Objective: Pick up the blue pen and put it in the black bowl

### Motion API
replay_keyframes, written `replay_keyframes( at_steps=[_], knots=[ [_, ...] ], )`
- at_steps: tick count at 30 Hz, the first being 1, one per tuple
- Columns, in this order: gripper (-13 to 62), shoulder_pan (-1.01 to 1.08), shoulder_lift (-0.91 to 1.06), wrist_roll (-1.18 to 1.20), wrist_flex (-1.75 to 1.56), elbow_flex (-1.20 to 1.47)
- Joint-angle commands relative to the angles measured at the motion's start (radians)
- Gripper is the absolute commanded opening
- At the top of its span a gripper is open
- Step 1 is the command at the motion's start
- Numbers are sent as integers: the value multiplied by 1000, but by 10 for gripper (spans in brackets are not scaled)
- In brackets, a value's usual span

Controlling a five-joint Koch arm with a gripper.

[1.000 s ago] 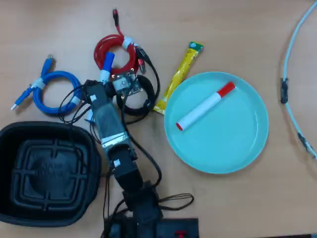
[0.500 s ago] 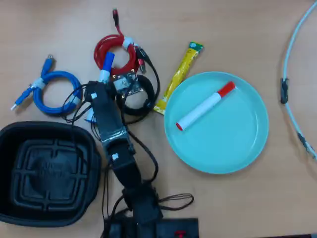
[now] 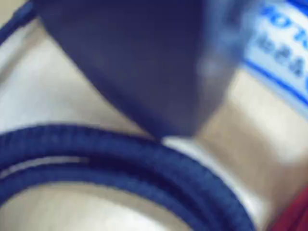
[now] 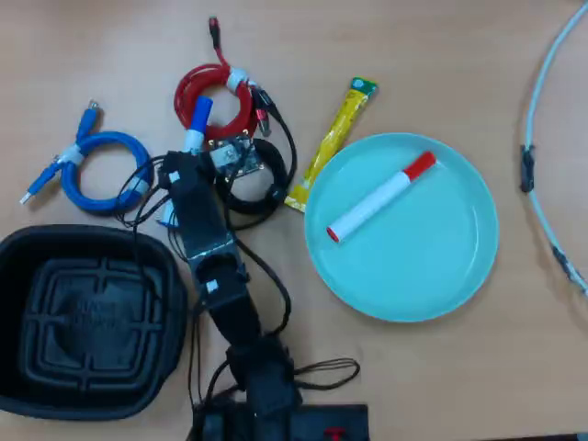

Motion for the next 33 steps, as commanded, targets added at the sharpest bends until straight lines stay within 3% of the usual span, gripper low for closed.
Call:
replay_keyframes(
  at_steps=[1, 9, 12, 26, 33],
  knots=[
    [219, -14, 8, 35, -38, -98],
    [-93, -44, 8, 40, -37, -107],
    [-64, -43, 8, 44, -29, -107],
    [-66, -35, 21, 304, 49, -112],
    [-65, -23, 41, 644, 49, -129]
  ],
)
